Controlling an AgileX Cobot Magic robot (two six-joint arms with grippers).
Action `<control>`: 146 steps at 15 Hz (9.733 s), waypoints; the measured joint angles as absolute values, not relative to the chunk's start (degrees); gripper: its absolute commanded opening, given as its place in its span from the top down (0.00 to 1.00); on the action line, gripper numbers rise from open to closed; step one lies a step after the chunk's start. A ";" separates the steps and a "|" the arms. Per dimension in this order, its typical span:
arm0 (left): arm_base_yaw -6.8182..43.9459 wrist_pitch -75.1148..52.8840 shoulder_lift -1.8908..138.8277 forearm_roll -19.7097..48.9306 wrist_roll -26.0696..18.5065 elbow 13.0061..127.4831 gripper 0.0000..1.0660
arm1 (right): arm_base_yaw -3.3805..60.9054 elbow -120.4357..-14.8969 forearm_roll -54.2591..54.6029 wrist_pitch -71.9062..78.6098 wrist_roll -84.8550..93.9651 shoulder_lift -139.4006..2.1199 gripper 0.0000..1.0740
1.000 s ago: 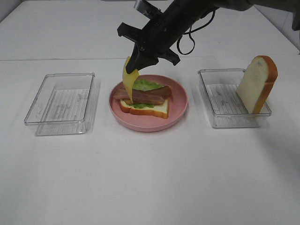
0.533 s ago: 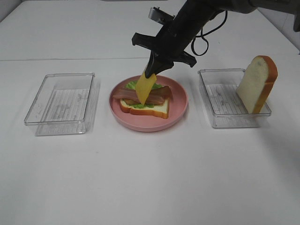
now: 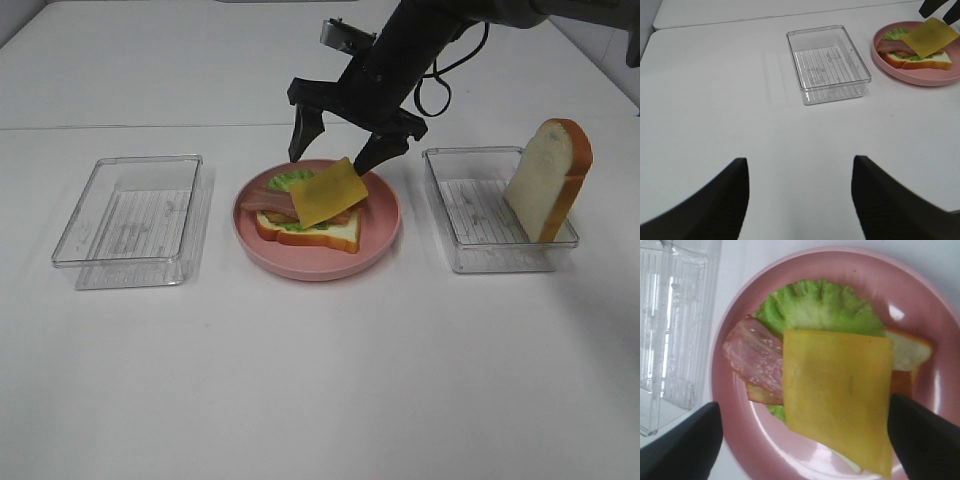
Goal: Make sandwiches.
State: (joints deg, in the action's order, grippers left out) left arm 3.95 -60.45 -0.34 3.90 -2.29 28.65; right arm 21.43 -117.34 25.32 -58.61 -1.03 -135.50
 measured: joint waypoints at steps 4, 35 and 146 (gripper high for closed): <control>3.95 -60.45 -0.34 3.90 -2.29 28.65 0.45 | 21.43 -117.34 19.08 -58.84 -2.35 -132.01 0.20; 3.95 -60.45 -0.34 3.90 -2.29 28.65 0.45 | 0.92 -103.08 6.88 -68.30 -1.38 -120.78 0.36; -4.87 -60.45 -0.34 5.33 -5.10 28.65 0.45 | 0.34 -29.22 8.48 -61.42 7.56 0.34 0.29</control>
State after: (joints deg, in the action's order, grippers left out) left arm -4.87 -60.45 -0.34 5.33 -5.10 28.65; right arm 0.34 -29.22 8.48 -61.42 7.56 0.34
